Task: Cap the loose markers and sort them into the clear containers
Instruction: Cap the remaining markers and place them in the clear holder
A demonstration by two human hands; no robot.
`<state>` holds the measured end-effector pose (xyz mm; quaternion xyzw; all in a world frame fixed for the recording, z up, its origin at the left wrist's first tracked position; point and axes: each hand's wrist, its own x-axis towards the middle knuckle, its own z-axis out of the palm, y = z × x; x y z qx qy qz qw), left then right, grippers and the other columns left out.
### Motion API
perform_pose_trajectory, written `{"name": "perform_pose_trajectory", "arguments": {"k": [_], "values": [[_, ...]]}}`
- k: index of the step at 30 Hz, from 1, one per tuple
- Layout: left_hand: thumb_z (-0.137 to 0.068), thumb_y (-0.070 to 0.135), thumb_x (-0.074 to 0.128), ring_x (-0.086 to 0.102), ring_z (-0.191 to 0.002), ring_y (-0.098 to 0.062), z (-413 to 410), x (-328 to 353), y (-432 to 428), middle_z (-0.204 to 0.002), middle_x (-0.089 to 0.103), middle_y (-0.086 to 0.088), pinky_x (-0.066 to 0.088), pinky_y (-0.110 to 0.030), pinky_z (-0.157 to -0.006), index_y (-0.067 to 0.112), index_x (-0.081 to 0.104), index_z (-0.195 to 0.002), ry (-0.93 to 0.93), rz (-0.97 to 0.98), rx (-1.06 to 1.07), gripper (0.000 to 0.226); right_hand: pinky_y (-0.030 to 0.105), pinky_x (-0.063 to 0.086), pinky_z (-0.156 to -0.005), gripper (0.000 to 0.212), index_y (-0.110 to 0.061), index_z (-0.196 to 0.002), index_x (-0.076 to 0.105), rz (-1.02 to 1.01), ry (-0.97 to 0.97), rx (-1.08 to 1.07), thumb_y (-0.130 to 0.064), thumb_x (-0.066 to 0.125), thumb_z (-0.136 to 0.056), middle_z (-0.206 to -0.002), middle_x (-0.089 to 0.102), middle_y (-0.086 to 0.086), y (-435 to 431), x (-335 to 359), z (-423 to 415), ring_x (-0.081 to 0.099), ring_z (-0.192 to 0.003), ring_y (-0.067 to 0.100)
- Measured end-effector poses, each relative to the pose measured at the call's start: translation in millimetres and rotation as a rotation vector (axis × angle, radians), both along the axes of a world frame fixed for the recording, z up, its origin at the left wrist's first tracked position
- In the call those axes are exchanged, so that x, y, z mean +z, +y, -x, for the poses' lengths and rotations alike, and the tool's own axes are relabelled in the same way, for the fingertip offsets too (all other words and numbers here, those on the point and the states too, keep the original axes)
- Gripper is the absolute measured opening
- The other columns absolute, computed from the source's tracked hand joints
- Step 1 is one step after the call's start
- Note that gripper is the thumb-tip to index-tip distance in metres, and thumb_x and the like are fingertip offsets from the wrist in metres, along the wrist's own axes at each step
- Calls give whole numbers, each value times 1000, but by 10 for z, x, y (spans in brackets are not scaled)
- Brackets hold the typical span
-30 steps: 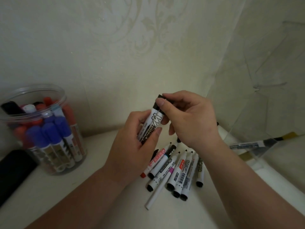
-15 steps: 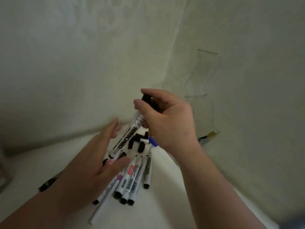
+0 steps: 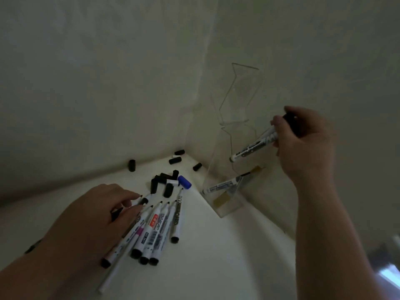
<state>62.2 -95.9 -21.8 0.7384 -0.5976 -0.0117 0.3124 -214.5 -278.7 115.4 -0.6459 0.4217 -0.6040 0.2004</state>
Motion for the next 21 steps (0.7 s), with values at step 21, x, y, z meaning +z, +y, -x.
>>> {"name": "perform_pose_trajectory", "arguments": {"k": [21], "values": [[-89, 26, 68, 52, -69, 1, -318, 97, 69, -79, 62, 20, 40, -26, -69, 37, 66, -87, 87, 84, 296, 11, 27, 51, -62, 14, -31, -91, 65, -259, 1185, 469, -45, 63, -91, -83, 60, -11, 508, -884, -1197, 58, -71, 6]]}}
